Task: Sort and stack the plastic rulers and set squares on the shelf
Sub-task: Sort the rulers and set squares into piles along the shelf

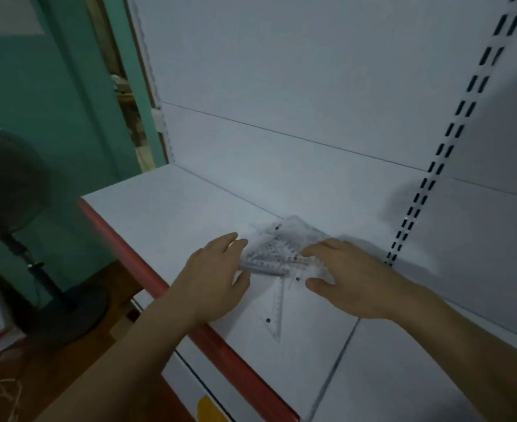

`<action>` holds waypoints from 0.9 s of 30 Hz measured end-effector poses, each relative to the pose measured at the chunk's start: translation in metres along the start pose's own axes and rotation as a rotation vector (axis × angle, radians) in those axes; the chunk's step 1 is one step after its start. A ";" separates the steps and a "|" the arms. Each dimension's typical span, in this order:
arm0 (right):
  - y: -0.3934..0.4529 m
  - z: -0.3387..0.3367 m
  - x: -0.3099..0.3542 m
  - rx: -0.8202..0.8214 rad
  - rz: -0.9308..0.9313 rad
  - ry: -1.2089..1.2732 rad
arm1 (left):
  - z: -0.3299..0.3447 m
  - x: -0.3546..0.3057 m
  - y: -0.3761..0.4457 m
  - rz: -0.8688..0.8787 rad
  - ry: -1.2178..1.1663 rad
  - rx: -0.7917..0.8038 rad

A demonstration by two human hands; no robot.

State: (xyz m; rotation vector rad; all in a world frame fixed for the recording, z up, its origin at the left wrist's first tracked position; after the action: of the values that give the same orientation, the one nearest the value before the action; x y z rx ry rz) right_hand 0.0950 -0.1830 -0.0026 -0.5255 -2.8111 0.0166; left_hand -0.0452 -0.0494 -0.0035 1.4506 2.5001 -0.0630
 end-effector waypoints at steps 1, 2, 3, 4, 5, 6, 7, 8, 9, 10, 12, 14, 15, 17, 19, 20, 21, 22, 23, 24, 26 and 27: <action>0.005 -0.001 -0.009 -0.012 0.034 0.009 | 0.004 -0.003 0.012 0.019 -0.009 0.005; 0.011 -0.003 -0.016 -0.028 0.064 0.011 | 0.008 -0.005 0.023 0.033 -0.014 0.005; 0.019 -0.003 -0.023 -0.046 0.093 0.010 | 0.012 -0.007 0.033 0.043 -0.015 0.007; 0.027 -0.004 -0.028 -0.070 0.120 0.013 | 0.016 -0.008 0.044 0.061 -0.012 0.011; 0.037 -0.004 -0.031 -0.090 0.147 0.019 | 0.020 -0.008 0.053 0.080 -0.007 0.026; 0.046 -0.004 -0.032 -0.106 0.168 0.024 | 0.025 -0.007 0.062 0.101 -0.018 0.043; 0.055 -0.003 -0.032 -0.116 0.186 0.030 | 0.027 -0.006 0.071 0.125 -0.049 0.055; 0.064 -0.001 -0.032 -0.119 0.203 0.032 | 0.027 -0.003 0.079 0.149 -0.094 0.062; 0.073 0.000 -0.032 -0.121 0.228 0.037 | 0.026 0.000 0.087 0.173 -0.144 0.070; 0.080 0.000 -0.032 -0.128 0.258 0.048 | 0.023 0.003 0.093 0.199 -0.196 0.080; 0.089 -0.003 -0.032 -0.158 0.330 0.080 | 0.017 0.015 0.104 0.225 -0.293 0.081; 0.096 -0.004 -0.037 -0.174 0.409 0.103 | 0.011 0.027 0.112 0.224 -0.402 0.062; 0.098 -0.004 -0.041 -0.173 0.447 0.115 | 0.010 0.032 0.115 0.222 -0.467 0.058; 0.099 -0.009 -0.043 -0.226 0.497 0.144 | 0.009 0.038 0.122 0.233 -0.560 0.047; 0.097 -0.018 -0.041 -0.350 0.511 0.157 | 0.010 0.044 0.128 0.235 -0.641 0.045; 0.094 -0.023 -0.040 -0.418 0.526 0.164 | 0.010 0.046 0.130 0.237 -0.679 0.046; 0.091 -0.027 -0.039 -0.479 0.549 0.169 | 0.011 0.049 0.132 0.239 -0.706 0.036; 0.088 -0.030 -0.038 -0.528 0.573 0.170 | 0.011 0.052 0.133 0.239 -0.725 0.014; 0.086 -0.033 -0.038 -0.563 0.598 0.171 | 0.009 0.054 0.133 0.238 -0.740 -0.015; 0.086 -0.035 -0.038 -0.584 0.616 0.169 | 0.007 0.056 0.133 0.244 -0.748 -0.048; 0.087 -0.035 -0.038 -0.584 0.649 0.168 | -0.001 0.057 0.130 0.289 -0.734 -0.119; 0.090 -0.032 -0.038 -0.567 0.665 0.179 | -0.003 0.057 0.129 0.310 -0.725 -0.140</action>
State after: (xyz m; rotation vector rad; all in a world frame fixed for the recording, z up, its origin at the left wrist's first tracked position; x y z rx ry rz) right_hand 0.1699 -0.1141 0.0127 -1.4747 -2.3120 -0.6634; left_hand 0.0383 0.0641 -0.0023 1.4112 1.6588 -0.2915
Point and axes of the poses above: each hand's wrist, its own y-axis towards the middle knuckle, its own z-axis out of the palm, x = y × z, the point moved 10 cm from there along y, towards the middle knuckle, and after that the axes turned 1 degree about -x, right-handed, at the moved point
